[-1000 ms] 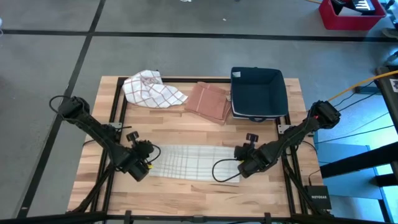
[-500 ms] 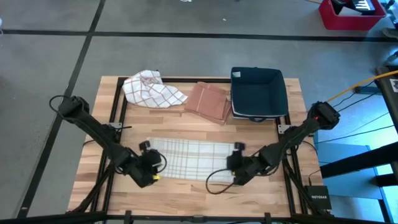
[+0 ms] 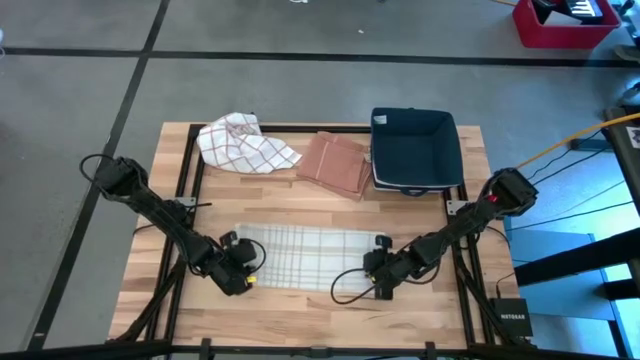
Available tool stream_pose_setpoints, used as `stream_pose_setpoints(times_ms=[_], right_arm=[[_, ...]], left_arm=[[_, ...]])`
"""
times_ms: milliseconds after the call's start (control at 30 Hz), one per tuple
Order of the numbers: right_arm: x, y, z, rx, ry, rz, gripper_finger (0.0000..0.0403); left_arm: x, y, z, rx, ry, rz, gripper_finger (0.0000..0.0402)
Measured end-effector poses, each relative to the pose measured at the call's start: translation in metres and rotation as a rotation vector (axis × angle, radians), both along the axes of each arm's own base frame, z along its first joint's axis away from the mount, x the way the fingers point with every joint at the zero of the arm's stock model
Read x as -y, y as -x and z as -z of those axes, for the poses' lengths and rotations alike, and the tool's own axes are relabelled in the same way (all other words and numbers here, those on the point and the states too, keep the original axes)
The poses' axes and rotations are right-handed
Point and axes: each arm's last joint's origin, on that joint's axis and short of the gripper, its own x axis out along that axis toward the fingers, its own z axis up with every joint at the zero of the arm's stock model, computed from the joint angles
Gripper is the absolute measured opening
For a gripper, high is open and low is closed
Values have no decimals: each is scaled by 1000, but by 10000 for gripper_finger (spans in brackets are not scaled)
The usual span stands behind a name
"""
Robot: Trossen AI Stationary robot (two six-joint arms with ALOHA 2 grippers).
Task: Fold towel
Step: Fold the bottom white towel
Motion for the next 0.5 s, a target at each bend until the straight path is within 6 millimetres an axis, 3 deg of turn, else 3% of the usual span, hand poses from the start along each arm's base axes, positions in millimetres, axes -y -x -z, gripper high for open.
stream_pose_setpoints(times_ms=[167,300,400,500], right_arm=[[-2,-3,-4,29,8,-42,154],[-4,-10,-11,96,64,-24,154],[-6,-14,-17,127,75,-10,154],[-8,-19,-21,183,63,7,154]], left_arm=[[8,-11,-21,30,43,53,145],[18,-33,-57,199,43,91,145],[18,-54,-75,400,-60,136,145],[5,-78,-76,469,-197,185,145]])
